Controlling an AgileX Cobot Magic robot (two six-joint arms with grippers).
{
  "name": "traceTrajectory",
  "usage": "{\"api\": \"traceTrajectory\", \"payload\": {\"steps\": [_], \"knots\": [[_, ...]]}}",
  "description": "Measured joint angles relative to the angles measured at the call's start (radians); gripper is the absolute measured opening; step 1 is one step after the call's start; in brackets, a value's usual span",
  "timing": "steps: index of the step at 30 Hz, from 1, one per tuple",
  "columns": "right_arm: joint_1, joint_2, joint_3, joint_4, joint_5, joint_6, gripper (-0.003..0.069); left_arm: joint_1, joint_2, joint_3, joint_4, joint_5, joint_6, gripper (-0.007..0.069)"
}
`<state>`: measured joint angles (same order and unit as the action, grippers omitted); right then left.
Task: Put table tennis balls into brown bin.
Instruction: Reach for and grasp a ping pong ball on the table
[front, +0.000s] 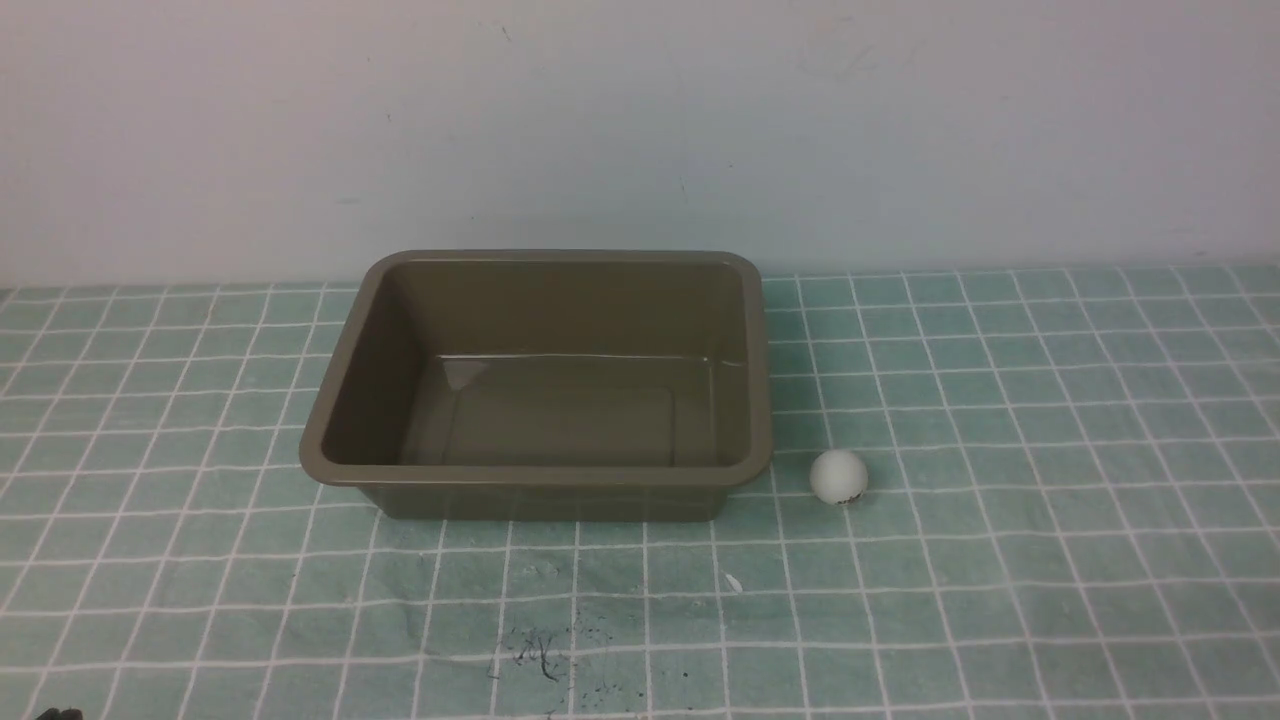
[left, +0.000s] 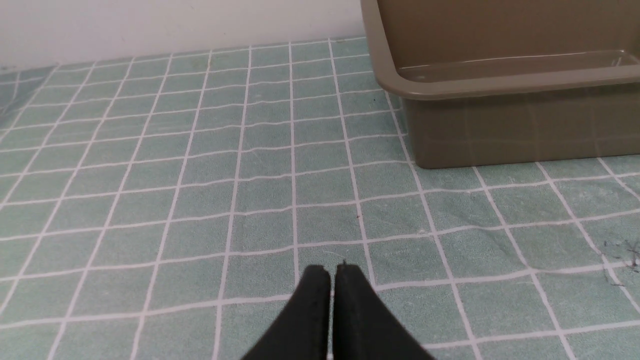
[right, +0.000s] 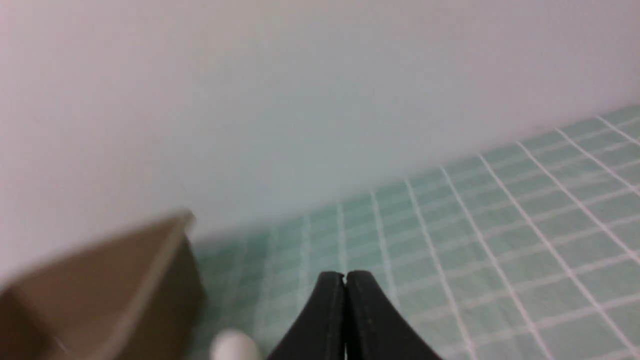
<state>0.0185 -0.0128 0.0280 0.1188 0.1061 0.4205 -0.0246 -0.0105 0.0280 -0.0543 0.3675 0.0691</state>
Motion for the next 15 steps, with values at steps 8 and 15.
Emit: {"api": "traceTrajectory", "payload": {"steps": [8, 15], "knots": [[0.0, 0.0, 0.0, 0.097, -0.208, 0.03, -0.0013, 0.0, 0.0, 0.0, 0.0, 0.0, 0.0, -0.0005], [0.0, 0.109, -0.19, 0.028, -0.055, 0.077, -0.0013, 0.0, 0.0, 0.0, 0.0, 0.0, 0.0, -0.0005]]}}
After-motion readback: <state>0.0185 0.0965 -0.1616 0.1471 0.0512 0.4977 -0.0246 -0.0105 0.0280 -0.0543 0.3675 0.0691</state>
